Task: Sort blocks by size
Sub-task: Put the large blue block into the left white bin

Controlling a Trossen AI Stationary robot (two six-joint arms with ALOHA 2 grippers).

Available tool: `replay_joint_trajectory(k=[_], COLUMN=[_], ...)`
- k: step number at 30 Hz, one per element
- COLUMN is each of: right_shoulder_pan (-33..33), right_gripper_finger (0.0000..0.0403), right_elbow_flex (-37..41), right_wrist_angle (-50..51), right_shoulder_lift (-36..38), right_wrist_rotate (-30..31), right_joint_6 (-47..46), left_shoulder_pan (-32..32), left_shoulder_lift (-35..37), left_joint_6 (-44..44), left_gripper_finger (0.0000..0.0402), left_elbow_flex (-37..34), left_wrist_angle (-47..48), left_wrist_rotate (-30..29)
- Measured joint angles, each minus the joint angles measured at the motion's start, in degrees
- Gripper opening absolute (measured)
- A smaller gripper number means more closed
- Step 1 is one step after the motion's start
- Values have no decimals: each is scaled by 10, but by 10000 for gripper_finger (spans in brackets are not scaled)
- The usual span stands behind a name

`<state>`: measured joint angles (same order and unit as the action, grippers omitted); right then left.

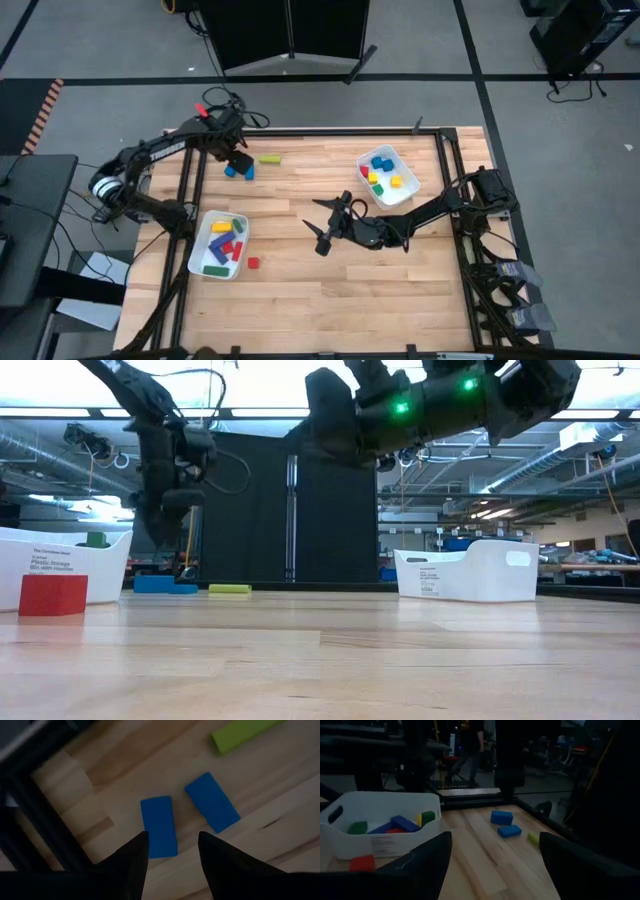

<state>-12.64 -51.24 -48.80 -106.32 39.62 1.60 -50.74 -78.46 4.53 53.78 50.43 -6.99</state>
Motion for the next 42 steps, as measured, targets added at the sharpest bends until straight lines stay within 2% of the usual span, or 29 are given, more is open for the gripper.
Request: replay_joint_trajectory(k=[10, 15, 21, 26, 28, 31, 37, 42], right_shoulder_pan=[4, 3, 3, -1, -2, -2, -2, -2], right_gripper_finger=[305, 300, 295, 295, 293, 291, 292, 286], right_elbow_flex=[0, 0, 0, 0, 0, 0, 0, 0], right_wrist_angle=[-9, -9, -20, -26, -30, -31, -35, -35], right_shoulder_lift=[0, 0, 0, -1, -1, -1, -1, -1], right_wrist_rotate=[-5, -18, -19, -19, -19, -19, -19, -19], right_joint_6=[49, 47, 46, 52, 56, 57, 57, 57], left_shoulder_pan=[-18, -20, -29, -39, -45, -47, -47, -47], left_shoulder_lift=[-26, -34, -101, -142, -155, -171, -185, -162], left_joint_6=[-32, -43, -34, -28, -28, -30, -56, -78], left_gripper_finger=[192, 235, 295, 314, 308, 274, 133, 139], left_elbow_flex=[0, 0, 0, 0, 0, 0, 1, -2], left_wrist_angle=[-1, 1, -1, -22, -27, -28, -35, -42], left_wrist_rotate=[7, -4, -10, -21, -14, -5, -3, -9])
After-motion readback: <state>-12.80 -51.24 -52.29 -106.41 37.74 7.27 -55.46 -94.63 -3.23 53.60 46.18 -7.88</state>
